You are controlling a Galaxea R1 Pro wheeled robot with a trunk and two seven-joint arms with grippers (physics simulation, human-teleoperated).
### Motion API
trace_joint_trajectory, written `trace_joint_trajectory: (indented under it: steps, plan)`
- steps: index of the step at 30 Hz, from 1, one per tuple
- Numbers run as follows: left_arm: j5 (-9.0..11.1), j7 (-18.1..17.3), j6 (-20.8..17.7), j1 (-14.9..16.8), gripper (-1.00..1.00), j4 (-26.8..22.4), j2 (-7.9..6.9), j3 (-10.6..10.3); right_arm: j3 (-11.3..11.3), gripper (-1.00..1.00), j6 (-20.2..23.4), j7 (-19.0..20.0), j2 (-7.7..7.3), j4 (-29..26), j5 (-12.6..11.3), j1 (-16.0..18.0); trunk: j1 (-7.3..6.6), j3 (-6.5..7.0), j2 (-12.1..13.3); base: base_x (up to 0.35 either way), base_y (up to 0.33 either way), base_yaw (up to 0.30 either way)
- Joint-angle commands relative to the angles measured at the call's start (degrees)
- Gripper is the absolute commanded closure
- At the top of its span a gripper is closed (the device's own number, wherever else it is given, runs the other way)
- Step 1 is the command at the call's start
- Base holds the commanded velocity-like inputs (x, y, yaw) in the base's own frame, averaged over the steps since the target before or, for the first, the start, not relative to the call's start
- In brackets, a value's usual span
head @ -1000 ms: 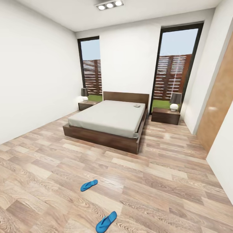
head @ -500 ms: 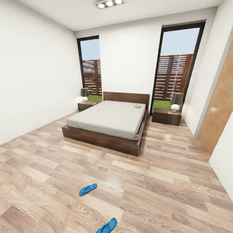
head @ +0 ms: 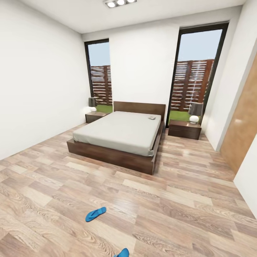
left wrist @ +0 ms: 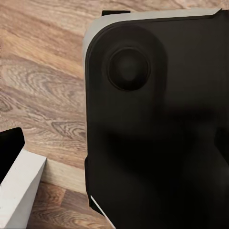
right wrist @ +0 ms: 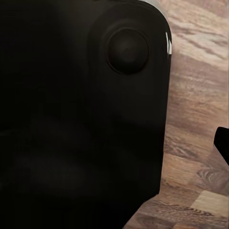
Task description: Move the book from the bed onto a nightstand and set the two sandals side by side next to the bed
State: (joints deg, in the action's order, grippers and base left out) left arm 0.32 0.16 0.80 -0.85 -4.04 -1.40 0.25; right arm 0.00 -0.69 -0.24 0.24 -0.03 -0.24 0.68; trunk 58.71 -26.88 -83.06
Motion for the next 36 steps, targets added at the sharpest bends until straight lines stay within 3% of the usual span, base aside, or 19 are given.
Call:
trace_joint_trajectory:
  steps: [1, 16, 36]
  plan:
    - [0.0, 0.0, 0.1, 0.0, -1.00, -0.1, 0.00, 0.0, 0.0, -1.00, -0.1, 0.0, 0.01, 0.0, 0.0, 0.0, 0.02, -0.05, 0.0, 0.154, 0.000, 0.000]
    - [0.0, 0.0, 0.9, 0.0, -1.00, -0.2, -0.03, 0.0, 0.0, -1.00, -2.9, -0.1, -0.06, -0.1, 0.0, 0.0, 0.02, -0.05, 0.0, 0.144, 0.000, 0.000]
    - [0.2, 0.0, 1.8, 0.0, -1.00, -3.3, -1.99, 0.3, 0.0, -1.00, -3.8, -0.5, -1.32, -2.2, -0.1, 0.0, 0.02, -0.05, 0.0, 0.013, 0.000, 0.000]
